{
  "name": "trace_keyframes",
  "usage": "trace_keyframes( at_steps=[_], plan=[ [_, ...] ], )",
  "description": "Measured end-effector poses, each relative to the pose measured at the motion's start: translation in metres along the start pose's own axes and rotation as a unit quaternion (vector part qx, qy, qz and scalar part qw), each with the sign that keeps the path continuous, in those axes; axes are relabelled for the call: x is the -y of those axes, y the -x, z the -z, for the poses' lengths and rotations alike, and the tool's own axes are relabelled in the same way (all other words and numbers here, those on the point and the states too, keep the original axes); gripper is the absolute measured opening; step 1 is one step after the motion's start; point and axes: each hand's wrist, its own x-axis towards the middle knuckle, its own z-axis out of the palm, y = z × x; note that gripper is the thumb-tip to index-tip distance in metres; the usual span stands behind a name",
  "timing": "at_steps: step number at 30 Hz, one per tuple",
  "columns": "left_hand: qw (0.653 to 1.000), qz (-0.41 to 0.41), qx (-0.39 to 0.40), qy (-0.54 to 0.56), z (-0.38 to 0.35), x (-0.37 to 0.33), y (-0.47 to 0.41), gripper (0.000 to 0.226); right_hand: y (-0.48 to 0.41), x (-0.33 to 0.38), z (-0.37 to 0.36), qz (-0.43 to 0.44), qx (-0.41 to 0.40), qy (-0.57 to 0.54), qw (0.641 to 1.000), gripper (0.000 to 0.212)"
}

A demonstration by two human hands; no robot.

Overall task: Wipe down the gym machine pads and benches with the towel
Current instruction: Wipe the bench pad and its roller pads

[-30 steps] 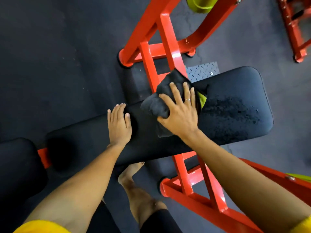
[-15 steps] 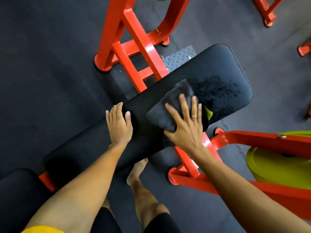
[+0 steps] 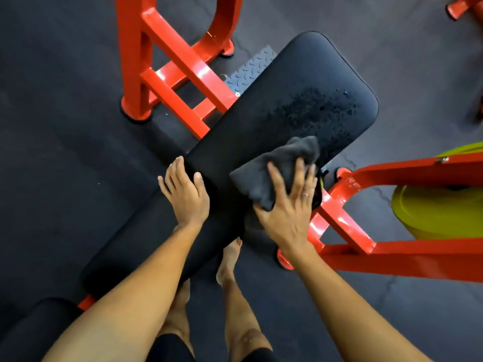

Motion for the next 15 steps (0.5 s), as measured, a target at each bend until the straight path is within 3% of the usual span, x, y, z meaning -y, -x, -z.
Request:
trace_keyframes(
  at_steps=[4, 6, 9, 15],
  plan=[
    [0.996, -0.087, 0.004, 0.030, -0.011, -0.027, -0.015, 0.056, -0.042, 0.023, -0.001, -0.149, -0.046, -0.035, 0.987, 0.087],
    [0.994, -0.097, 0.003, 0.046, -0.019, -0.046, -0.022, 0.057, -0.034, 0.041, -0.008, -0.163, -0.052, -0.052, 0.984, 0.086],
    [0.997, -0.042, -0.015, 0.063, -0.026, -0.069, -0.031, 0.056, 0.009, 0.045, -0.020, -0.155, -0.029, -0.128, 0.979, 0.093],
    [0.997, -0.056, -0.050, -0.037, -0.034, -0.069, -0.029, 0.056, -0.013, 0.009, -0.001, -0.349, -0.076, -0.344, 0.868, 0.123]
  ],
)
